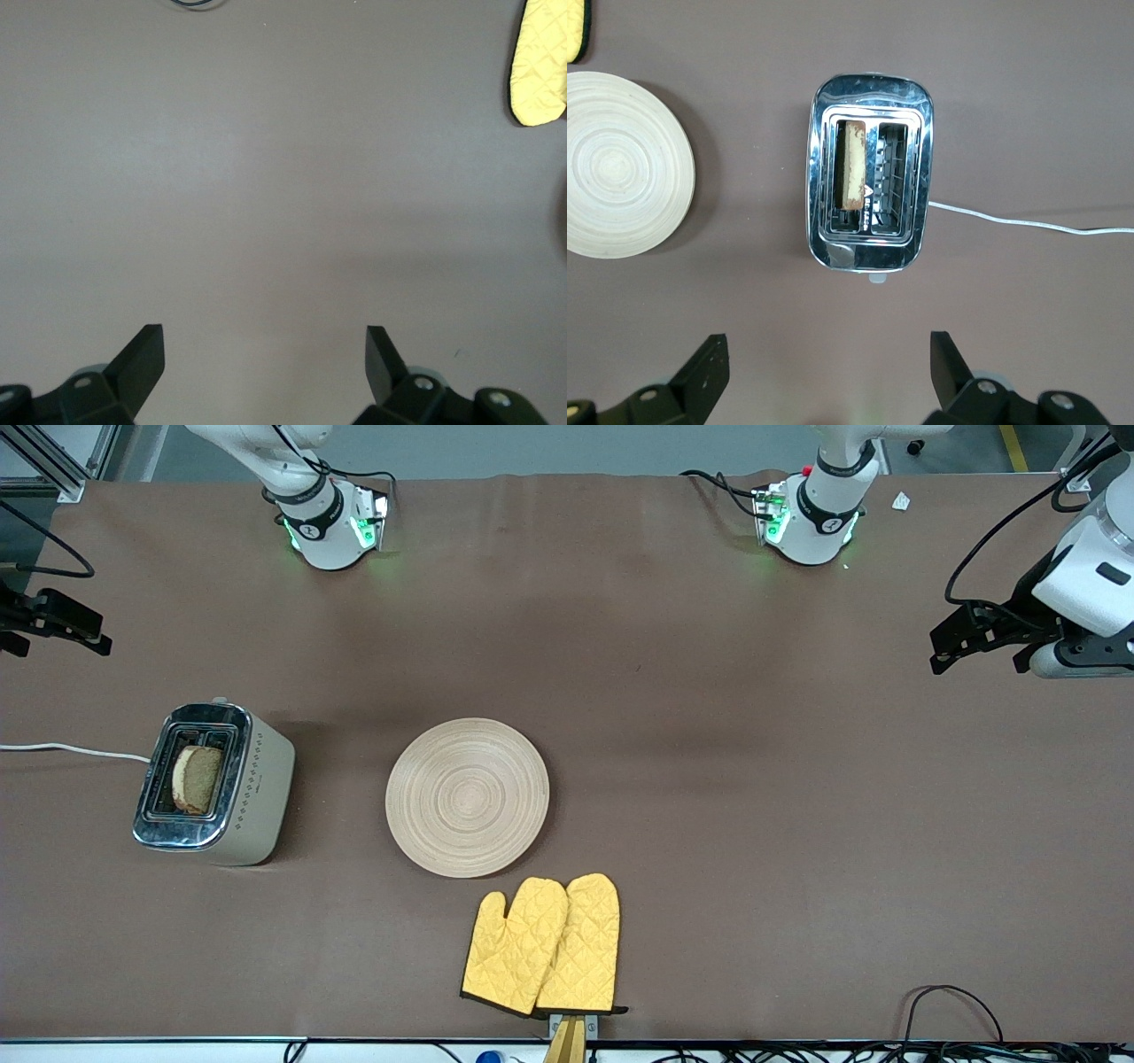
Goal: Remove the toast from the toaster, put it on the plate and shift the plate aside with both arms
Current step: 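Move the right gripper toward the silver toaster, then lower the right gripper over the toaster and grasp the bread slice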
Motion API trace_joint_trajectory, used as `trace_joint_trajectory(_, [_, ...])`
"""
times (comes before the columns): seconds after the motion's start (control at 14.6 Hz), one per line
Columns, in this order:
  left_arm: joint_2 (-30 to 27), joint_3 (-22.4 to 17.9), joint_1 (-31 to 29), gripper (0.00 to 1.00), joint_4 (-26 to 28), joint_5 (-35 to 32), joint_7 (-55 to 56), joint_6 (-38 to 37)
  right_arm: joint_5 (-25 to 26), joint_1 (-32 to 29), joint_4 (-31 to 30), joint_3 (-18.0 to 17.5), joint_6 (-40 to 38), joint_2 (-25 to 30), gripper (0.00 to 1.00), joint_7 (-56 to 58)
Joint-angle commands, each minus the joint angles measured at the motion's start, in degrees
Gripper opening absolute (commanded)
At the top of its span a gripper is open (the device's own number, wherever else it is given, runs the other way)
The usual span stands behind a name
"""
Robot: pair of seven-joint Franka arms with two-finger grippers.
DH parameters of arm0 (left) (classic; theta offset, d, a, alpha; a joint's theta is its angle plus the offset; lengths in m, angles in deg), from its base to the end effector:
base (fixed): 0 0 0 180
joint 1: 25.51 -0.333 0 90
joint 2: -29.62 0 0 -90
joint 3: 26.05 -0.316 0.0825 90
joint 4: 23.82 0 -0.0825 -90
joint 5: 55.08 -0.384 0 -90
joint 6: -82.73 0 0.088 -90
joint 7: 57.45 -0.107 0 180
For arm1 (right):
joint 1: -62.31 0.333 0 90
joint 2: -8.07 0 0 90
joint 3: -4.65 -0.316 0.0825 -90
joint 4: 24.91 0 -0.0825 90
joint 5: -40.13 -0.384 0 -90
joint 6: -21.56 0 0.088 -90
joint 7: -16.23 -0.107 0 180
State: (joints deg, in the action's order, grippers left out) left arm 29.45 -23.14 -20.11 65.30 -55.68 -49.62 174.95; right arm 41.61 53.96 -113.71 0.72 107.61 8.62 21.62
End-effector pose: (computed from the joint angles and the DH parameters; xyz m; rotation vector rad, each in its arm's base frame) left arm 0.5522 -0.0796 0.6370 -3.1377 0.0133 -0.0910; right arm 0.5428 -0.0447 0.6337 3.1178 0.0244 -0.0632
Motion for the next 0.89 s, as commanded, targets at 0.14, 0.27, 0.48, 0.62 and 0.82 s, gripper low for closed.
trace_joint_trajectory(0.14, [0.9,0.2,-0.3,1.00,-1.7,-0.7,-0.7,-0.6,0.4,-1.1,-7.2,-0.6,9.8,-1.5,1.00,0.5])
trace_joint_trajectory(0.27, [0.9,0.2,-0.3,1.00,-1.7,-0.6,-0.8,-0.6,0.4,-1.0,-8.8,-0.4,12.6,-3.0,1.00,0.5])
trace_joint_trajectory(0.48, [0.9,0.2,-0.3,1.00,-1.7,-0.6,-0.7,-0.6,1.0,-0.5,-9.4,-0.3,15.2,-7.4,1.00,0.7])
trace_joint_trajectory(0.62, [0.9,0.2,-0.3,1.00,-1.7,-0.6,-0.7,-0.6,1.0,-0.2,-9.6,-0.3,16.3,-9.2,1.00,0.4])
trace_joint_trajectory(0.82, [0.9,0.2,-0.3,1.00,-1.7,-0.6,-0.7,-0.6,1.2,-0.1,-10.3,-0.3,19.6,-12.3,1.00,0.4])
